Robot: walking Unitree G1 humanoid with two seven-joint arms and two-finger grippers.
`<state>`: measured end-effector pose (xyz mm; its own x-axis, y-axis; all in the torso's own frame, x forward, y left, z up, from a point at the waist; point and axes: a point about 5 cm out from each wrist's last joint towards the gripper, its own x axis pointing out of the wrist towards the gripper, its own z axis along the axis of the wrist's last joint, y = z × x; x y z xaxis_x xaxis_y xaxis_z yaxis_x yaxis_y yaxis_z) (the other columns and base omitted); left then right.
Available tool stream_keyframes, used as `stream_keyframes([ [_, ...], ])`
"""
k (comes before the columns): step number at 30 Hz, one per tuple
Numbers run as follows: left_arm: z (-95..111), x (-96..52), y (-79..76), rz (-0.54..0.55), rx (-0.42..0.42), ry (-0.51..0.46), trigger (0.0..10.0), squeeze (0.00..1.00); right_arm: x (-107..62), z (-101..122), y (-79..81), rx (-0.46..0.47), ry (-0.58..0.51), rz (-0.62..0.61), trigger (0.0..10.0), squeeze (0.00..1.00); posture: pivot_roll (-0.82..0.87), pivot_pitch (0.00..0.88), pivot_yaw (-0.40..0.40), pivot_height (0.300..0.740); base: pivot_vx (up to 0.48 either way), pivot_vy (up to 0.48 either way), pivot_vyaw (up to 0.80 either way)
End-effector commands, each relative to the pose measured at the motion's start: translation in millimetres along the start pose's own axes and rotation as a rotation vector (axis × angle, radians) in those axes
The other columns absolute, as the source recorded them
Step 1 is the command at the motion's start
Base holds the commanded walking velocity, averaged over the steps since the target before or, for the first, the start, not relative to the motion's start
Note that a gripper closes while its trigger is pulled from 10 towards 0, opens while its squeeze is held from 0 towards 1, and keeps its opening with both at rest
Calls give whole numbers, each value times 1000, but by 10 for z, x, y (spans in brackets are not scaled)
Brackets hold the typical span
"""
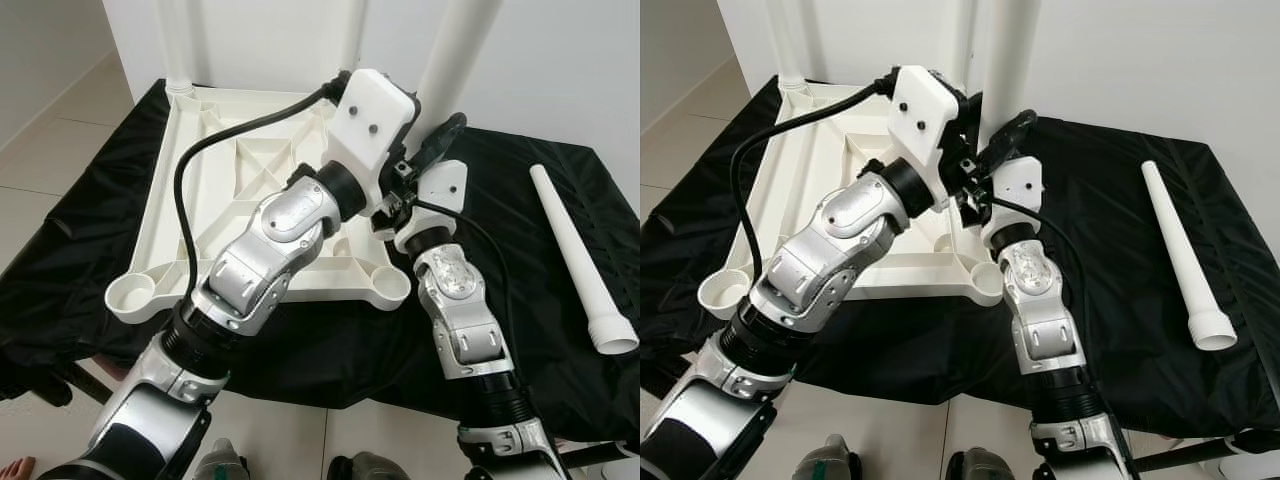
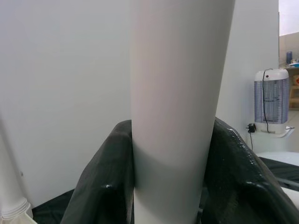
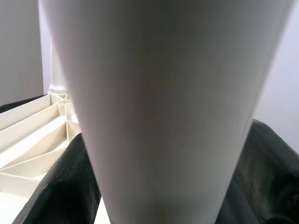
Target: Building children table
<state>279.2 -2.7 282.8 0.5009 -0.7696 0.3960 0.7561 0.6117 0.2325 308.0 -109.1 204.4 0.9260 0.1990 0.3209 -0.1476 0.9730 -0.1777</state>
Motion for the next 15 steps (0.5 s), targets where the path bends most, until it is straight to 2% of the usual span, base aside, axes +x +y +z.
stream_keyframes([
  [1,-9,2,13,32,5,-10,10000,0,-9,9,-38,-8,21,-41,10000,0,50,5,-87,740,0,0,0],
  [4,-7,3,15,34,6,-12,10000,0,-15,4,-39,-1,34,-53,10000,0,50,6,-88,740,0,0,0],
  [5,-6,4,17,36,8,-14,10000,0,-21,-1,-40,8,44,-62,8588,0,50,6,-89,740,0,0,0],
  [9,-3,7,18,39,9,-18,10000,0,-32,-9,-38,16,57,-70,8314,0,50,6,-90,740,0,0,0],
  [10,-2,9,20,40,11,-20,10000,0,-40,-13,-32,16,66,-75,7137,0,49,7,-90,740,0,0,0],
  [11,-2,9,20,40,11,-20,10000,0,-40,-13,-32,16,66,-75,7137,0,49,7,-90,740,0,0,0],
  [12,0,10,21,41,13,-22,10000,0,-50,-19,-26,17,76,-79,6510,0,49,7,-89,740,0,0,0],
  [13,0,10,21,41,13,-22,10000,0,-50,-19,-26,17,76,-79,6510,0,49,7,-89,740,0,0,0],
  [14,3,11,21,42,14,-24,10000,0,-62,-26,-18,19,86,-82,5529,0,49,7,-88,740,0,0,0],
  [15,6,12,21,43,15,-27,10000,0,-73,-33,-12,20,96,-87,7529,0,48,10,-88,740,0,0,0],
])
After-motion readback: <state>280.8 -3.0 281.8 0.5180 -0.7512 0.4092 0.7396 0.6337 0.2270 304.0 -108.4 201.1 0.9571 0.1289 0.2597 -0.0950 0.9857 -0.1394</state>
